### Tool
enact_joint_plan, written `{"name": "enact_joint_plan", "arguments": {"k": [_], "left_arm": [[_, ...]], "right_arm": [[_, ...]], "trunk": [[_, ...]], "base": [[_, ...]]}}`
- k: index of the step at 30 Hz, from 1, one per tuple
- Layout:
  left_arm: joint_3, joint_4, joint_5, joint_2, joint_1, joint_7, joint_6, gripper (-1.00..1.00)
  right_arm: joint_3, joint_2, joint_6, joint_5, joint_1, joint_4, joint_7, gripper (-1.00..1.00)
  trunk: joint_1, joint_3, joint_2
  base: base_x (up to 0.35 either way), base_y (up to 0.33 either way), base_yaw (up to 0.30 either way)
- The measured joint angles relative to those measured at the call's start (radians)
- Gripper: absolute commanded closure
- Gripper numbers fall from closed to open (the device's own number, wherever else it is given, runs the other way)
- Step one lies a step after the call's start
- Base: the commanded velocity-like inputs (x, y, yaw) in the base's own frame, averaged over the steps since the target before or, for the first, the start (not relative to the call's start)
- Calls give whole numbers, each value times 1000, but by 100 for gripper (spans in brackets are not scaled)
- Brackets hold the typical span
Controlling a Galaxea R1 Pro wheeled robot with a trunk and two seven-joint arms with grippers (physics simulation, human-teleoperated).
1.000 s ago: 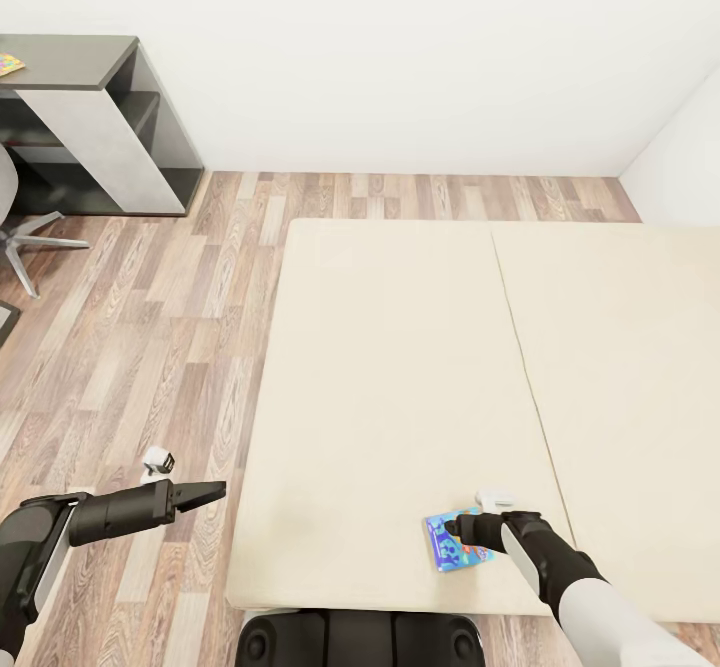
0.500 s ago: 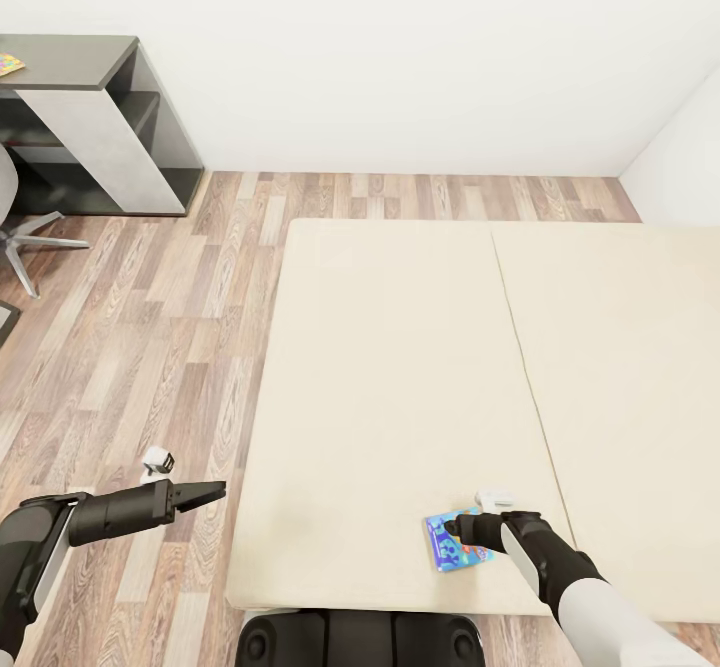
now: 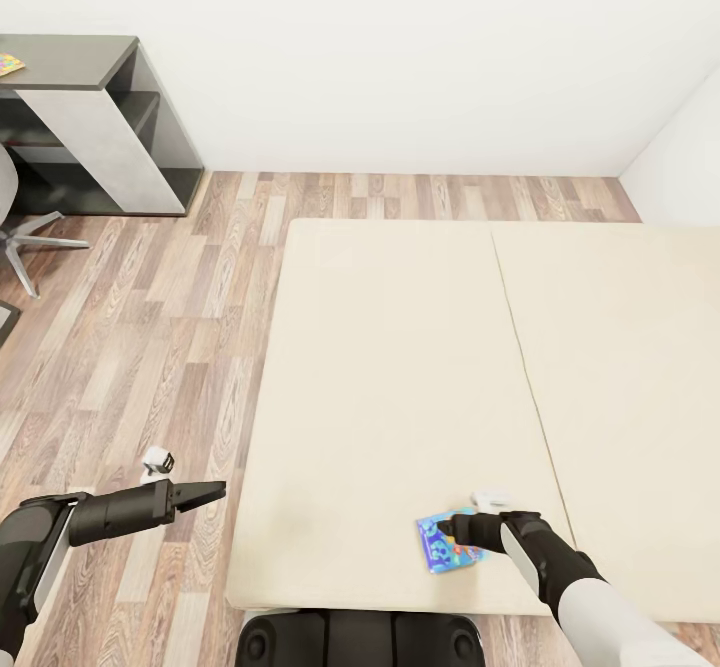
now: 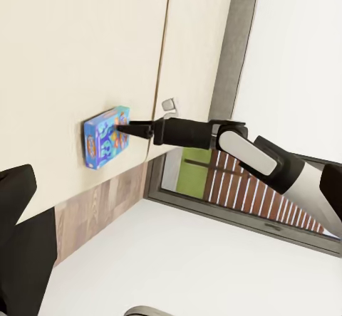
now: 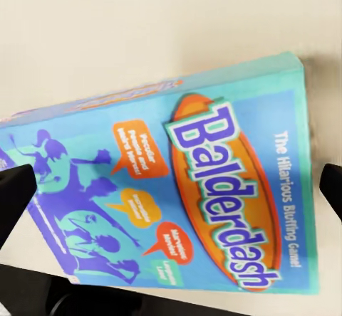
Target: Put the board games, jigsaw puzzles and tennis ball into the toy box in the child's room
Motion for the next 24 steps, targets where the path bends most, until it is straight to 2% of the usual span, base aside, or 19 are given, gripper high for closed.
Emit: {"name": "enact_joint_plan", "arguments": {"k": [7,24], "left_arm": [[0,0,1,-1,0,0,0,-100],[0,0,0,0,0,0,0,-100]], "right_arm": [[13,0,2,2,0,0,39,-100],[19,1,1,2,0,0,36,-100]], "trunk": [[0,0,0],[0,0,0]], "base": [[0,0,0],[0,0,0]]}}
